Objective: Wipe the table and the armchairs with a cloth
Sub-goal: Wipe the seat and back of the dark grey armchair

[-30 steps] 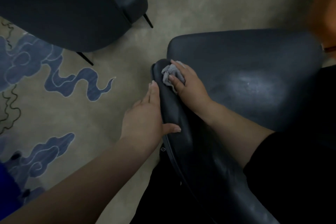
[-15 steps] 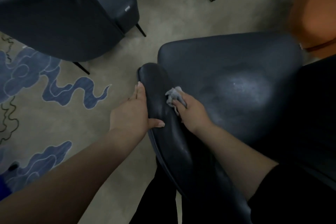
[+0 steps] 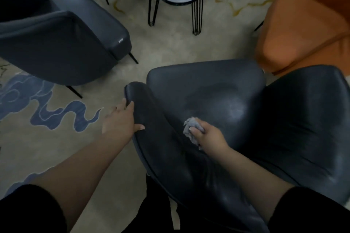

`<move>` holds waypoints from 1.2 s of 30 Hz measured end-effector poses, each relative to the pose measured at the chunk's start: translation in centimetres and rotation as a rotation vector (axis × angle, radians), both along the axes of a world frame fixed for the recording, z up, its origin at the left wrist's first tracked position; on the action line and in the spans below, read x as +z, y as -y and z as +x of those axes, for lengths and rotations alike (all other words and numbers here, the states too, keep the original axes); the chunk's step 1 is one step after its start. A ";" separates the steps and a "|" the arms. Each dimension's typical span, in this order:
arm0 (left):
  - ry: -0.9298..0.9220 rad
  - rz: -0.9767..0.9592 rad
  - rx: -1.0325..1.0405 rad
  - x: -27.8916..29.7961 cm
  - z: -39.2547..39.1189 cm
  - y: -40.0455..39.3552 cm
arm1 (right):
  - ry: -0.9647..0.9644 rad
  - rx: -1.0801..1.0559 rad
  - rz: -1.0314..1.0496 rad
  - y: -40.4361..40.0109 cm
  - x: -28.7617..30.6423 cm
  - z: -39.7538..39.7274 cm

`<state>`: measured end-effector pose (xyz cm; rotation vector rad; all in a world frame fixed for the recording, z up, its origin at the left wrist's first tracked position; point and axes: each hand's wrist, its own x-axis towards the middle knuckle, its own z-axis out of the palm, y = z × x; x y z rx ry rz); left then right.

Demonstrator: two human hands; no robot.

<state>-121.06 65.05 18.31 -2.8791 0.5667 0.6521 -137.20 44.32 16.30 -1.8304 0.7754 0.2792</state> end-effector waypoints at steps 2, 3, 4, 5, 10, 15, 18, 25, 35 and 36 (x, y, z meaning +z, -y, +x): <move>0.021 -0.063 -0.032 0.4 -1.2 0.2 | 0.030 -0.023 -0.036 1.6 1.1 -0.9; 0.031 -0.095 -0.050 0.7 -1.9 0.5 | 0.040 -0.022 -0.063 2.4 1.7 -1.3; 0.043 -0.123 -0.068 1.0 -2.6 0.9 | 0.050 -0.023 -0.086 3.1 2.1 -1.7; 0.057 -0.146 -0.089 1.3 -3.4 1.4 | 0.058 -0.033 -0.099 3.6 2.5 -2.2; 0.036 -0.176 -0.220 2.4 -6.4 3.6 | 0.110 -0.059 -0.158 4.8 4.0 -3.9; 0.016 -0.144 -0.300 4.0 -8.3 4.8 | 0.157 -0.030 -0.183 5.5 6.2 -5.0; 0.032 -0.129 -0.307 4.8 -9.2 4.3 | 0.144 0.002 -0.178 5.5 7.0 -5.2; 0.015 -0.165 -0.186 6.4 -10.0 1.1 | 0.186 0.106 -0.192 2.9 8.1 -3.6; 0.066 -0.228 -0.053 7.9 -7.0 -8.6 | 0.214 0.135 -0.349 -4.2 8.5 0.4; 0.075 -0.235 -0.044 8.0 -6.5 -9.9 | 0.217 0.135 -0.357 -5.2 8.5 0.8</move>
